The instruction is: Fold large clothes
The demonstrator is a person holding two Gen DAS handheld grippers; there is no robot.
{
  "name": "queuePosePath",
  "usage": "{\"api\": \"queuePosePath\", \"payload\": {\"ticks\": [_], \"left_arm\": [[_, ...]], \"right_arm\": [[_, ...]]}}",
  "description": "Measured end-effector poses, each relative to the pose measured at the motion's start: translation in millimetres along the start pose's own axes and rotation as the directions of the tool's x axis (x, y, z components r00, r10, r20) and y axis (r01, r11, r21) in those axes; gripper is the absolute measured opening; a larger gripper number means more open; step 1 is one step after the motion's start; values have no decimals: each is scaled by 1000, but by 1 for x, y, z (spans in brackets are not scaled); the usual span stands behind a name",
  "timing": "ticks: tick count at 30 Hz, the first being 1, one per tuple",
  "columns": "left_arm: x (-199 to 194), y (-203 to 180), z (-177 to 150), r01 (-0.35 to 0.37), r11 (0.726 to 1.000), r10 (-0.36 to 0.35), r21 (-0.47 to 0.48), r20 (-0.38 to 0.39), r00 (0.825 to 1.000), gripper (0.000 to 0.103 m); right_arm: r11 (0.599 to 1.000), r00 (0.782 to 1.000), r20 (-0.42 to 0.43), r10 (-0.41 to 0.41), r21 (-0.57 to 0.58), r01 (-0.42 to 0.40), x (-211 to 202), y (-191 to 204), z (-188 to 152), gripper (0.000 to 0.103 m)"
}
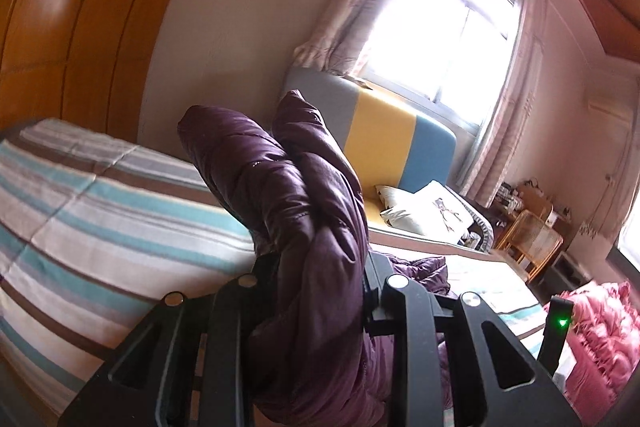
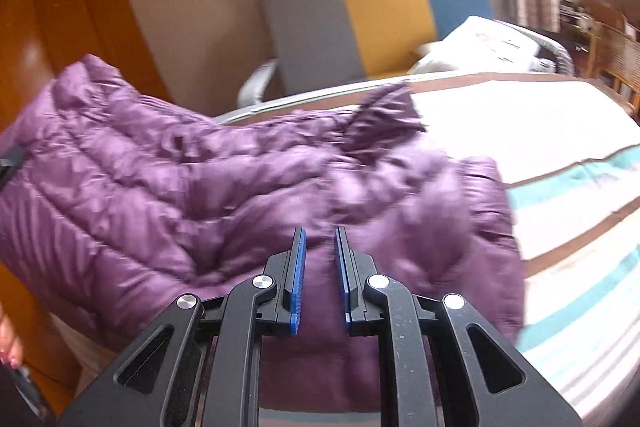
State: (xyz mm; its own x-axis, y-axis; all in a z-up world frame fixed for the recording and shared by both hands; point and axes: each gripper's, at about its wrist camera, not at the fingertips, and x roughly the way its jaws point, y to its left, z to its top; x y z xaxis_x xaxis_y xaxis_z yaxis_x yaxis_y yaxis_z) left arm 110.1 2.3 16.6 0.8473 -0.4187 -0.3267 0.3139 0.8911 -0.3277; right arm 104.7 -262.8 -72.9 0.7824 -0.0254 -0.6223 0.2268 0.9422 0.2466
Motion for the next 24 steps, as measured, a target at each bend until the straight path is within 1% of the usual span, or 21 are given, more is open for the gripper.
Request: {"api": "queuePosePath", "payload": {"ticks": [2, 6, 9, 10, 12, 16, 18, 21, 24], "left_arm": [[0, -13, 1, 10, 999, -10, 31, 7, 1000, 26], [1, -40, 4, 42, 996, -43, 76, 9, 999, 26], [3, -62, 2, 64, 991, -65, 119, 3, 998, 26], [3, -70, 2, 74, 988, -74, 136, -3, 997, 26], [5, -85, 1, 79, 982, -78, 173, -11, 997, 26], [10, -113, -3, 109, 969, -103, 224, -39, 994, 27], [14, -124, -7, 123, 964, -114, 235, -52, 992, 27], [25, -139, -15, 160, 954, -141, 253, -92, 986, 27], [35, -157, -25, 185, 940, -153, 287, -128, 980, 27]], "right_arm": [[999, 999, -6, -35, -1, 35, -3, -10, -2, 14], [998, 998, -12, -69, 8, 69, -12, -22, -5, 14], [997, 998, -32, -53, 50, 55, -11, -28, -9, 14], [996, 999, -30, -36, 76, 38, -12, -31, -10, 14], [995, 999, -21, -28, 97, 30, -13, -33, -11, 14], [990, 999, 14, -34, 138, 32, -21, -41, -5, 14], [984, 998, 32, -60, 170, 54, -28, -49, -2, 14], [969, 994, 32, -102, 229, 92, -32, -66, 0, 14], [953, 992, 20, -121, 282, 111, -33, -80, 1, 14]]}}
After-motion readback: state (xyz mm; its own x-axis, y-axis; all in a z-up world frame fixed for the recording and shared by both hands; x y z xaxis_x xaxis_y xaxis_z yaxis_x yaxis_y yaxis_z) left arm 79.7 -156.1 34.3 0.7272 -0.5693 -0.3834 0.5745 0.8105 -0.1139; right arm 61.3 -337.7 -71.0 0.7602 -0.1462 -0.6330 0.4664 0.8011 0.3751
